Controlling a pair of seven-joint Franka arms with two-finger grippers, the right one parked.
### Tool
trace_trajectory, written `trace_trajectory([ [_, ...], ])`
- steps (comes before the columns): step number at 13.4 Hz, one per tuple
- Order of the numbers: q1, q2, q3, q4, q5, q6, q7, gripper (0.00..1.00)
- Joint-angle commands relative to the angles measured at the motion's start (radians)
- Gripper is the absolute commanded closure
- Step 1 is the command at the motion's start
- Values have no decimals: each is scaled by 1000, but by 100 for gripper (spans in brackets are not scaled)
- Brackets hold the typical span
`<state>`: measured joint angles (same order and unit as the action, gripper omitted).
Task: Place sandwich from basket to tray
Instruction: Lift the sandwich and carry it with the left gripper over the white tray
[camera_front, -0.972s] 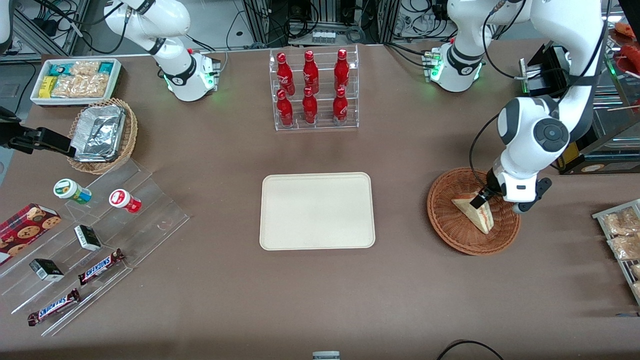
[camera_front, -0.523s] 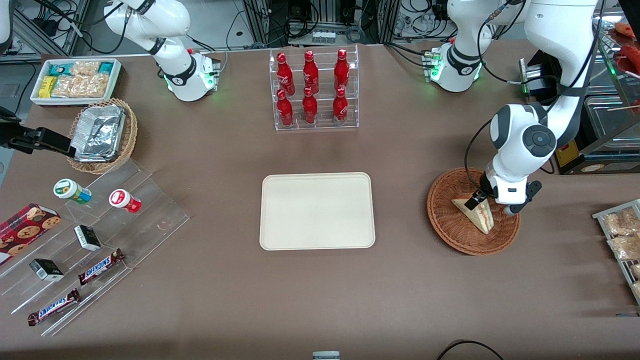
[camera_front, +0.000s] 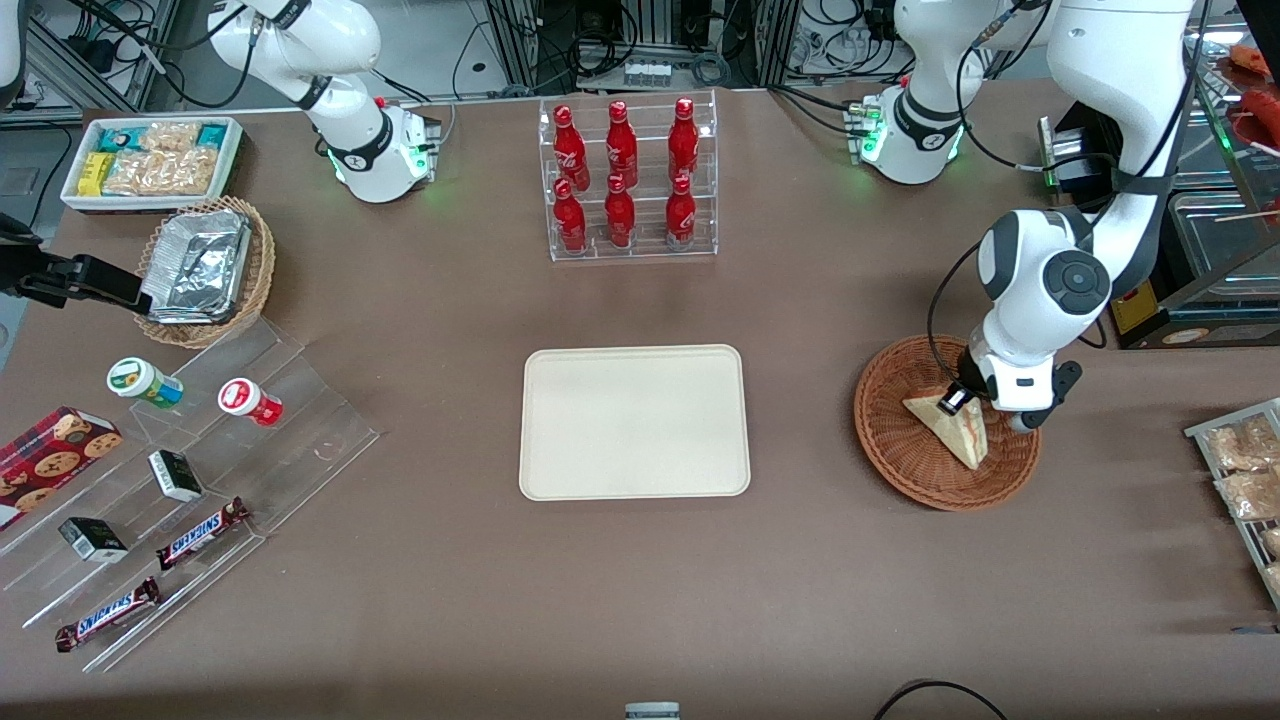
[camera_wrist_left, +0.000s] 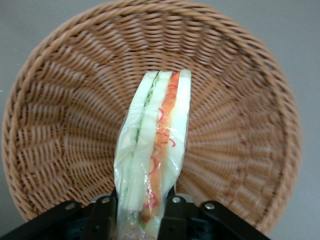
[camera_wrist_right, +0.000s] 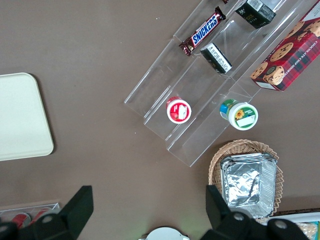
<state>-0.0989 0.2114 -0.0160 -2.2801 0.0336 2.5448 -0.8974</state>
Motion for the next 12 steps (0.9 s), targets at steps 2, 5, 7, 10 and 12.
trace_trajectory([
  [2,-33,-84,-24,94,9,-241,-3,100],
  [5,-33,-135,-106,227,23,-507,9,100],
  [7,-33,-121,-209,368,23,-651,-9,100],
  [10,-33,-80,-378,476,26,-736,-57,100],
  [12,-35,-25,-462,530,55,-730,-63,100],
])
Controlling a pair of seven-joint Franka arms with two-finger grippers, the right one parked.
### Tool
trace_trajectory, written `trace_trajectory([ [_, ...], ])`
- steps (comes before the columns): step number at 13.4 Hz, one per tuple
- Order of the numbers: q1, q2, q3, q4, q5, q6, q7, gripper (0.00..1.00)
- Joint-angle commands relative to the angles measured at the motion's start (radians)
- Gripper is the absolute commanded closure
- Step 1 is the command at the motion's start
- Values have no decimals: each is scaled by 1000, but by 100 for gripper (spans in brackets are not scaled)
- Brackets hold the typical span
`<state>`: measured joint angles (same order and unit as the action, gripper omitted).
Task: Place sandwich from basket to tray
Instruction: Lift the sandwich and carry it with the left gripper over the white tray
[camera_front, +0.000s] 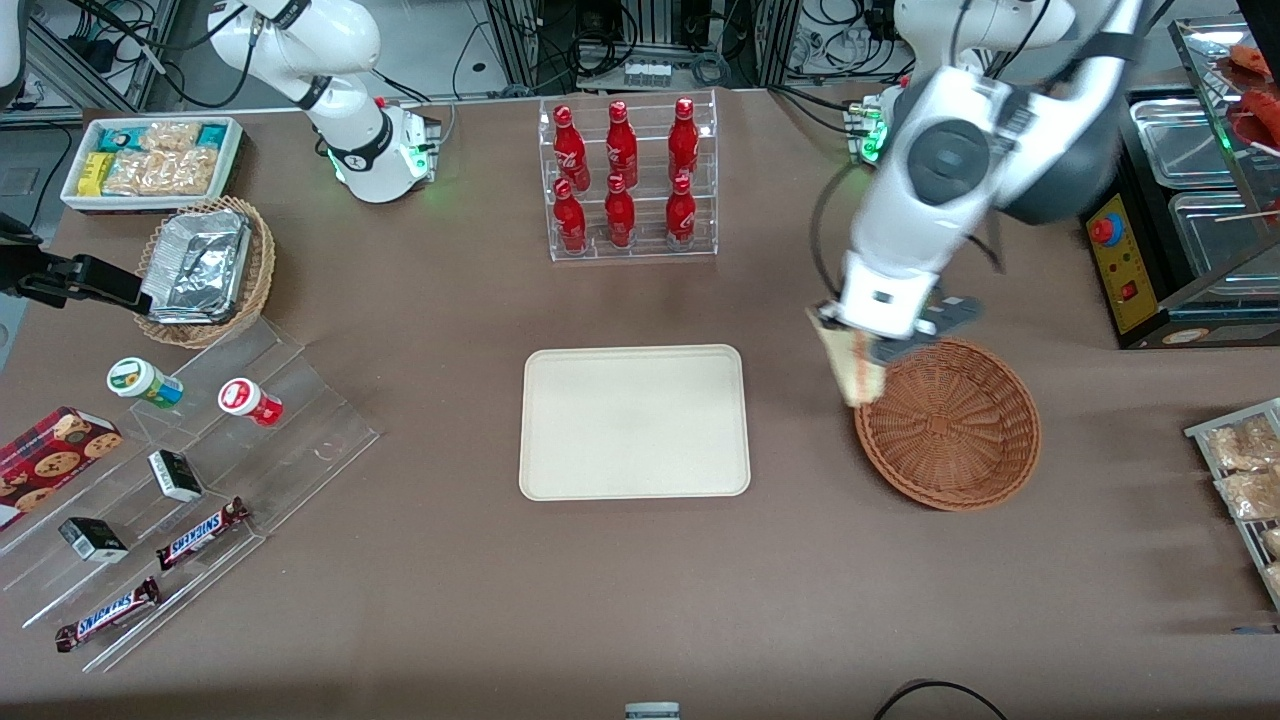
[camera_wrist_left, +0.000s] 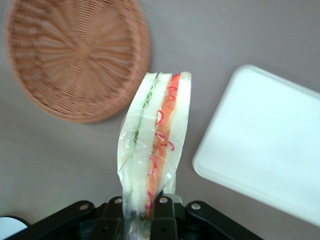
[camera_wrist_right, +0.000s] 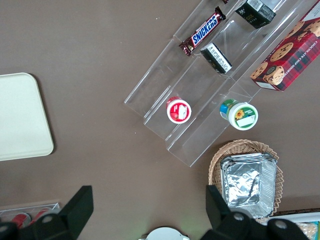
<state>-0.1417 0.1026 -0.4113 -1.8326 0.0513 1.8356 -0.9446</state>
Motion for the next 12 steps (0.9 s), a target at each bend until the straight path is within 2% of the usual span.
trace_trajectory([
  [1,8,133,-122,117,73,-21,-20,100],
  [3,-12,265,-214,200,171,-21,-92,100],
  [5,-114,397,-221,295,261,-19,-182,100],
  [8,-214,547,-218,409,346,3,-198,100],
  [12,-251,652,-218,417,459,126,-247,100],
])
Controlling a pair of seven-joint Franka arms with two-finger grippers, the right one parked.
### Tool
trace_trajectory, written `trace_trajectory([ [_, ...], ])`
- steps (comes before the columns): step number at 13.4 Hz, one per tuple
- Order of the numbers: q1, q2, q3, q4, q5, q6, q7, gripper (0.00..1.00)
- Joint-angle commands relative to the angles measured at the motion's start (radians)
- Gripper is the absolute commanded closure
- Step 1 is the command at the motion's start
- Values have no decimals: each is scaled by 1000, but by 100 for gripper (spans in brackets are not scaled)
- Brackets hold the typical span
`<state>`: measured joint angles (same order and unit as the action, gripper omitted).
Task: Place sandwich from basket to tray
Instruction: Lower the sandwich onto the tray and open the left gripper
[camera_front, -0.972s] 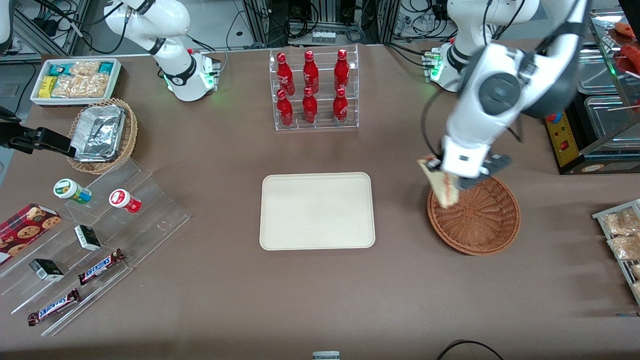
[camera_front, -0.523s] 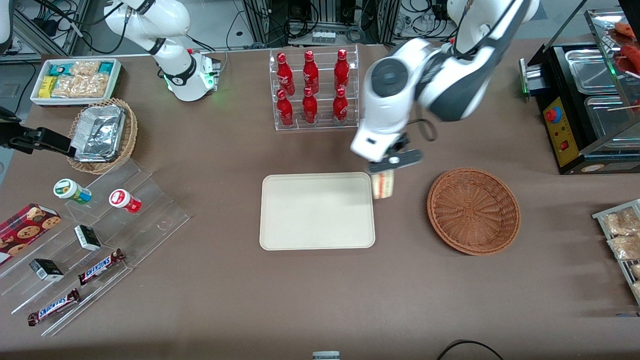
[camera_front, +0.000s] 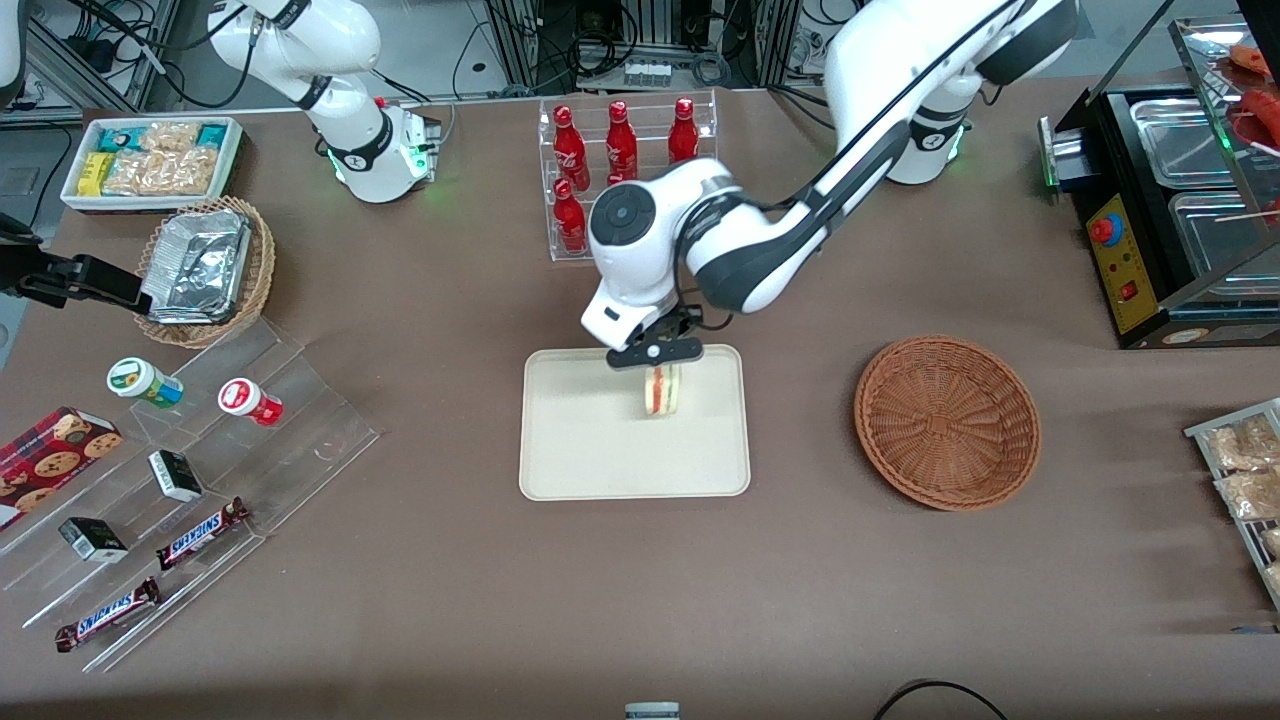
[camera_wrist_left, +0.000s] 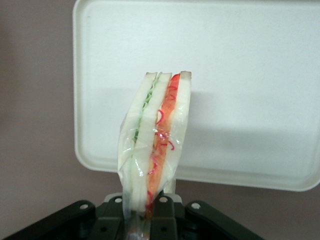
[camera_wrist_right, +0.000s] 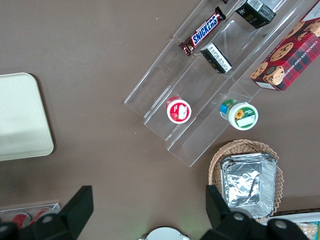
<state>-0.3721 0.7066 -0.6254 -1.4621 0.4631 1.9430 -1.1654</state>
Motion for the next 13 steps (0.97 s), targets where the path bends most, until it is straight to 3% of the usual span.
trace_trajectory([
  [1,-31,71,-2,52,58,46,-34,100],
  [4,-108,131,56,101,117,79,-150,100],
  [6,-134,152,81,117,117,79,-192,100],
  [10,-139,180,82,140,121,82,-195,100],
  [13,-139,212,84,155,190,108,-181,100],
])
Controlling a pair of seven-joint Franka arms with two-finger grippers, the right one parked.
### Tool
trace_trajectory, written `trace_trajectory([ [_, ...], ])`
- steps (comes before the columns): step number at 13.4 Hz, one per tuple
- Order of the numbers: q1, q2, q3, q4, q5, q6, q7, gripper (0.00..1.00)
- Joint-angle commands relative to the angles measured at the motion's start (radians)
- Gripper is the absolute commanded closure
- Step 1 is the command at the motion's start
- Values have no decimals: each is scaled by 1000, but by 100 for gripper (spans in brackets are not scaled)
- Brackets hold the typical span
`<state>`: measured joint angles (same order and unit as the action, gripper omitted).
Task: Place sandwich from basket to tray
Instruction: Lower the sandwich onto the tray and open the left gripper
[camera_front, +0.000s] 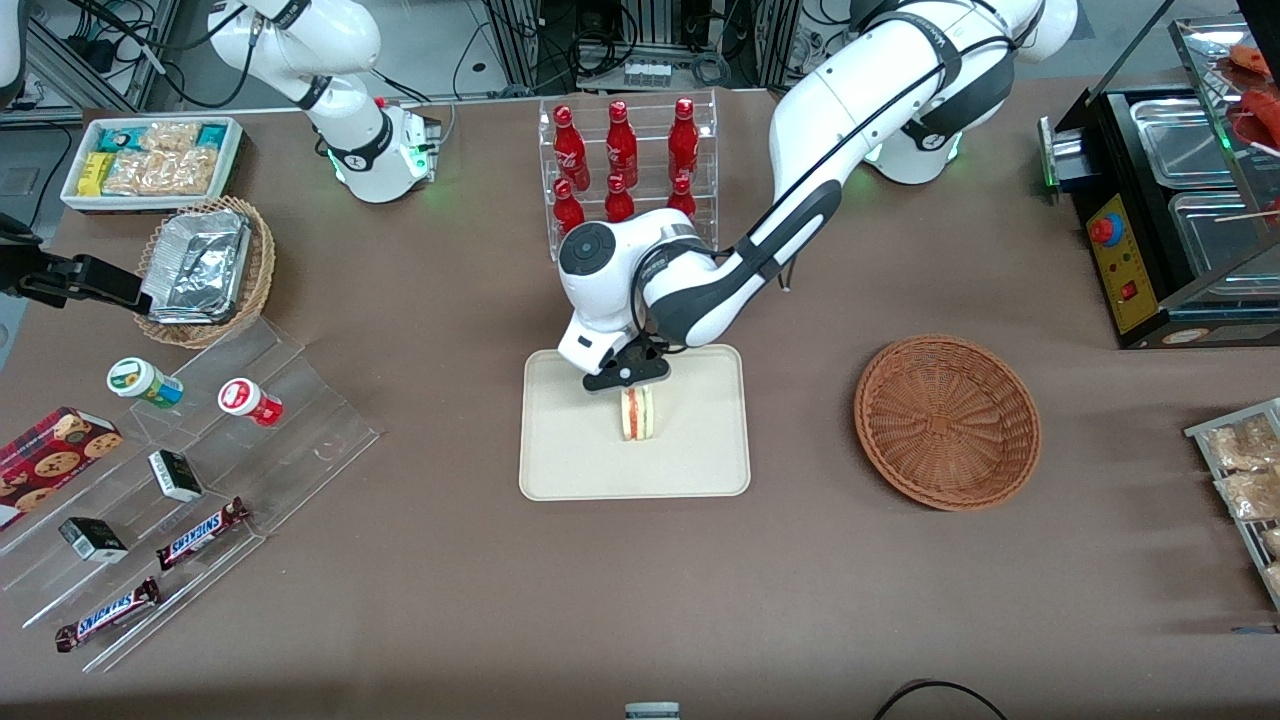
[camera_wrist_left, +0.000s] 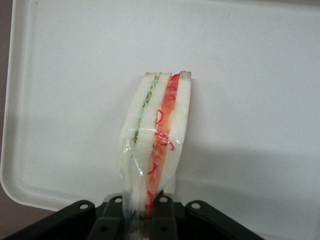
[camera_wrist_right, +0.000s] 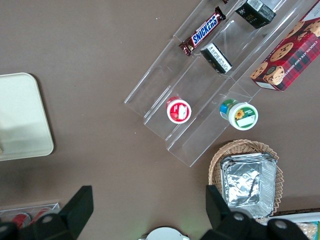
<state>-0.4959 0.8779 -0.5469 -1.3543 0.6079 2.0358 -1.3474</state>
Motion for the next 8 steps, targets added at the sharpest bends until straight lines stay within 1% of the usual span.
trace_trajectory([
  [1,-15,46,5,53,61,23,-1,100],
  [4,-16,52,5,53,70,24,1,100],
  [5,-16,52,4,53,69,24,2,61],
  [6,-16,49,4,53,70,23,4,1],
  [8,-9,32,4,55,66,8,1,0],
])
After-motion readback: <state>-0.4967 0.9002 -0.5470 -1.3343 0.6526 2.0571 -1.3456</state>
